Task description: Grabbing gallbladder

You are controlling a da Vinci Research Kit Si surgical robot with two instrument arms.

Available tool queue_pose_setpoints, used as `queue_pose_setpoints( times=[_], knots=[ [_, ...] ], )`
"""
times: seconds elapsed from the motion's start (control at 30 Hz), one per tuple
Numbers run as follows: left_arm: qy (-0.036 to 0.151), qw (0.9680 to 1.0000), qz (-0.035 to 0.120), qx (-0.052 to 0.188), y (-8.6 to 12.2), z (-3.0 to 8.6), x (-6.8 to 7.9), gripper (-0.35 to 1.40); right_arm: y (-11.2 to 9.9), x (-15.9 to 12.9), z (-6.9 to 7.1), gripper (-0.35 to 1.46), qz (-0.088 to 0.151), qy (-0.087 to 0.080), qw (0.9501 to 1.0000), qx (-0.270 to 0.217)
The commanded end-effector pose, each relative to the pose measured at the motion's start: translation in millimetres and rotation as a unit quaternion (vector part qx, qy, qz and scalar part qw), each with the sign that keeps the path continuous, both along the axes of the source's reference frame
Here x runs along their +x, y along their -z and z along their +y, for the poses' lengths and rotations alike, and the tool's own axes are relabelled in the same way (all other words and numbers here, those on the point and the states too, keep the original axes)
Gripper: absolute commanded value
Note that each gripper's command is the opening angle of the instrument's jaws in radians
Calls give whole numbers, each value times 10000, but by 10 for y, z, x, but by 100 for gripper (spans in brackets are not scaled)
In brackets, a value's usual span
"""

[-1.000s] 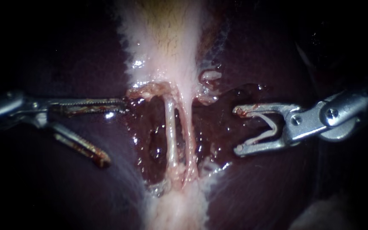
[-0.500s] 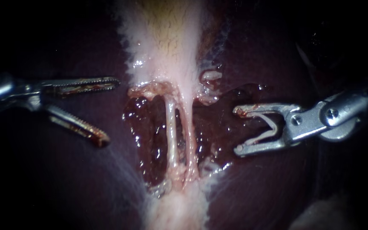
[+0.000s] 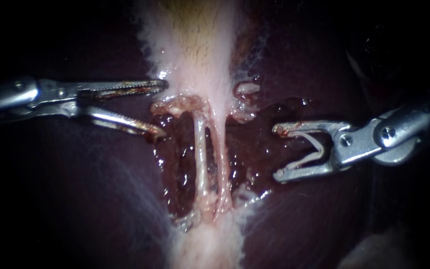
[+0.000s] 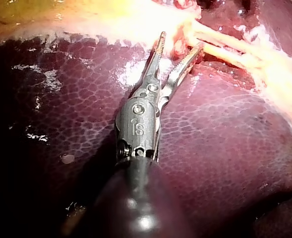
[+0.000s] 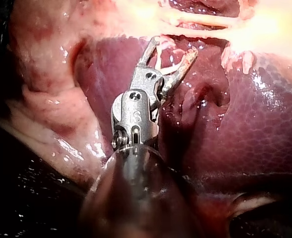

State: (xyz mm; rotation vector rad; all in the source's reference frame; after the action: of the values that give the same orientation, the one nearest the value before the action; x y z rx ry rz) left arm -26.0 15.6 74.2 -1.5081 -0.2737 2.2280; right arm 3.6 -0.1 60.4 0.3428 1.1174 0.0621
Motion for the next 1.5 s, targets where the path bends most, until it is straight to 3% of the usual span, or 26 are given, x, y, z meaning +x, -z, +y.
queue_pose_setpoints(
  times=[0.03,0.3,0.53,0.63,0.73,0.87,1.03,1.27,1.5],
  knots=[
    [-18,9999,61,-78,-1,1,-3,31,0,0,0,49,-2,0,10000,0],
    [-90,9990,240,-359,-5,2,-16,24,0,1,0,49,-3,-2,10000,0],
    [-192,9982,374,-434,-6,1,-15,17,0,1,0,49,-3,-2,10000,0],
    [-234,9979,432,-416,-5,-1,-11,2,0,2,0,49,-3,-3,10000,0],
    [-252,9978,455,-406,-3,-2,-6,-35,0,2,0,49,-3,-3,10000,0],
    [-347,9970,572,-386,3,-3,0,-35,0,2,0,49,-3,-3,10000,0],
    [-295,9975,611,-171,12,-5,4,-35,0,2,0,49,-3,-3,10000,0],
    [-215,9981,558,153,61,2,17,-35,0,1,0,49,-2,-1,10000,0],
    [-48,9994,264,212,116,19,26,-35,0,1,0,49,-2,-1,10000,0]
  ],
)
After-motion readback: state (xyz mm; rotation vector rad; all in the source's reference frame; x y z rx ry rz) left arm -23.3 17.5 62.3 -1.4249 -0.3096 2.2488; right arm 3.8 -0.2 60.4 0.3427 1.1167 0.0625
